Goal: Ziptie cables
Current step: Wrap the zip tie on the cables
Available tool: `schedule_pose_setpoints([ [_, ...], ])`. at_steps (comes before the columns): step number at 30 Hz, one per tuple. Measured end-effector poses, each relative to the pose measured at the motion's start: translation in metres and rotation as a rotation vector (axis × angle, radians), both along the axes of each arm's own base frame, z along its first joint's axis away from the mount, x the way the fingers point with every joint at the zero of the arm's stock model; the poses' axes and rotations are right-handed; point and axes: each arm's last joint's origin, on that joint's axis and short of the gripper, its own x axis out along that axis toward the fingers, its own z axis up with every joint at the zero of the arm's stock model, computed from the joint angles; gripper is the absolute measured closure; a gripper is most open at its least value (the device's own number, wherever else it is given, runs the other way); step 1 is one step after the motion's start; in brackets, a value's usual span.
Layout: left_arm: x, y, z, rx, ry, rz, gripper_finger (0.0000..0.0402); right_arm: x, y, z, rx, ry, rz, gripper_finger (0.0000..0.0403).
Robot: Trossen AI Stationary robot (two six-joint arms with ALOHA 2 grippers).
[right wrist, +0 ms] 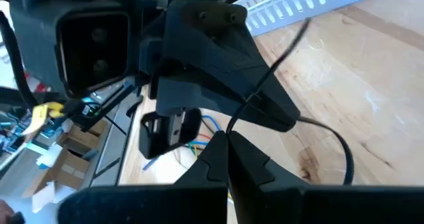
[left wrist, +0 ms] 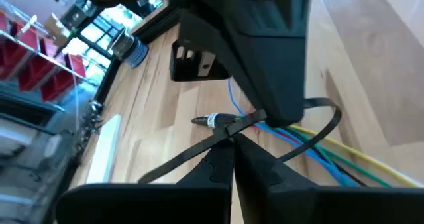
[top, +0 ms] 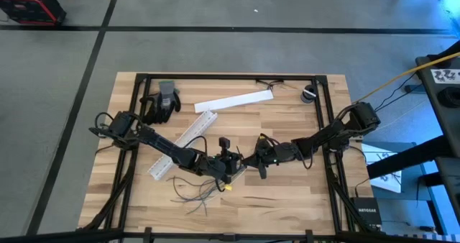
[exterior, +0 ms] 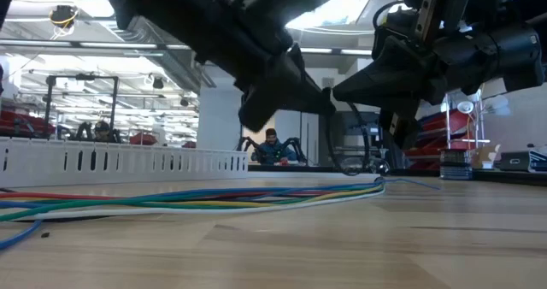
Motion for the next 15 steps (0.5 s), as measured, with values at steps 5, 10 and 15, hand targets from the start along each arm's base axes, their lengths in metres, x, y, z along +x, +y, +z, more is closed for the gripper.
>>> schedule_pose_setpoints([
  [5, 0.0015, 0.0006, -0.0027, 0.089, 0.017, 0.054, 0.0401, -0.0011, 0.0033, -0.0003, 0.039, 0.008, 0.001, 0.0403],
  [10, 0.004, -0.0057, 0.002, 0.065, 0.0, 0.017, 0.0401, -0.0015, 0.0035, -0.0009, 0.026, 0.012, -0.019, 0.0403],
  [15, 0.0068, -0.0089, -0.0021, 0.064, 0.013, -0.003, 0.0402, -0.0011, 0.0022, -0.0008, 0.003, 0.008, -0.029, 0.0403],
])
